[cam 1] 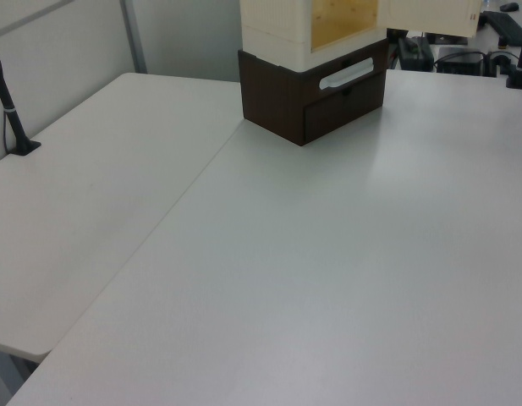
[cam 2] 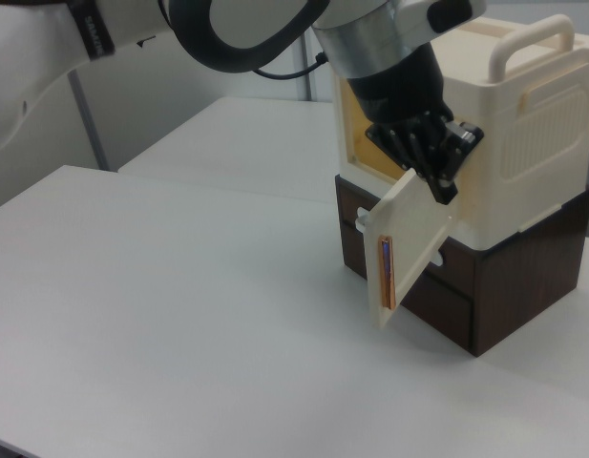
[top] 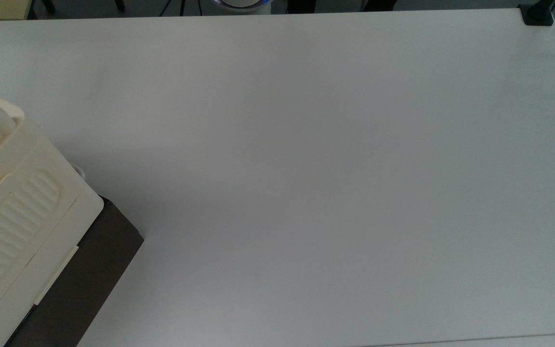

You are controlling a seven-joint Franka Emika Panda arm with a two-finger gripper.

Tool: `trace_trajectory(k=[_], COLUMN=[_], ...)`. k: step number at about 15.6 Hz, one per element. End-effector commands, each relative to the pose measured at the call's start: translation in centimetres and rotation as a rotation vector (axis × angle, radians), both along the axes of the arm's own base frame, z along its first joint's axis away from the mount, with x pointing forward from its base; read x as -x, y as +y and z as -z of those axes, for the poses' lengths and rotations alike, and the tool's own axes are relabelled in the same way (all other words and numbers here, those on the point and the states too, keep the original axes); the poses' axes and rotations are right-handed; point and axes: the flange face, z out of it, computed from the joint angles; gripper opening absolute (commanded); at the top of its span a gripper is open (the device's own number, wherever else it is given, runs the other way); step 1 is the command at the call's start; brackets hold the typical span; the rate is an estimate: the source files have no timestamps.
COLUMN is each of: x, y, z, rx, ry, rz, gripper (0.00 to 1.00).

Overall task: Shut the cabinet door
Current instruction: 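Lower the gripper against the door and push it toward the cabinet opening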

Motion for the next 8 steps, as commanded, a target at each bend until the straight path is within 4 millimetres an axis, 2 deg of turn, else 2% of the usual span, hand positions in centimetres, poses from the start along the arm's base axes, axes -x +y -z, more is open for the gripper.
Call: trace_trajectory(k=[1,3,6,8], x=[-2.2,-4.0,-7.8,-9.0], y=[3.4,5.7,10.7,11.4], z=[1.4,1.5,1.9,2.7], rx=[-0.063,-0.106,-0.174,-0.209], ry=[0.002,-0.028,-0.069,-0.073], rz=[-0.091,-0.136,-0.141,-0.068], gripper=[0.0,0.0,0.0,0.0])
